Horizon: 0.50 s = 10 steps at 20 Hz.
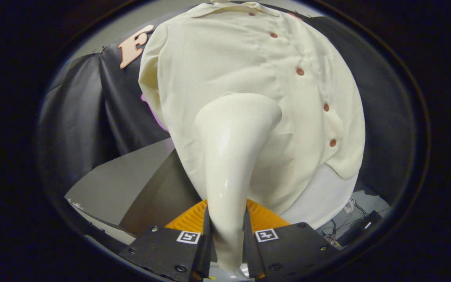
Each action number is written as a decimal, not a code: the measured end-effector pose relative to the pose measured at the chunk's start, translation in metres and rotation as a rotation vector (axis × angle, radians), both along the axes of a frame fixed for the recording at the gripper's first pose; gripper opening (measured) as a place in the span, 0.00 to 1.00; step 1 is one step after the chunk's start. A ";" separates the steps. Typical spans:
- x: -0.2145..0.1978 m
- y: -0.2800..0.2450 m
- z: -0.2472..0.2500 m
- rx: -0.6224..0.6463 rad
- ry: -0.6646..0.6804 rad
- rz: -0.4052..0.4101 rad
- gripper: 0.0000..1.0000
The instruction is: Iron the clothes twice with a garment steamer, once on the left side and once on the right side.
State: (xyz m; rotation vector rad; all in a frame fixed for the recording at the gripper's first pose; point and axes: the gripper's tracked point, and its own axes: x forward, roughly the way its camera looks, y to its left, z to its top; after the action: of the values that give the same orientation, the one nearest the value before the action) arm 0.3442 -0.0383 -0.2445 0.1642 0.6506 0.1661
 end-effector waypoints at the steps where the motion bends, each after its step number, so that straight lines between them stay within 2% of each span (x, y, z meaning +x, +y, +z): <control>1: -0.002 0.000 -0.006 -0.003 0.010 -0.003 0.36; 10: -0.035 -0.001 -0.083 -0.009 0.125 0.004 0.37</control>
State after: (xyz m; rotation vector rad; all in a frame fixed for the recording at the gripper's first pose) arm 0.3094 -0.0390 -0.3276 0.1657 0.7758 0.1574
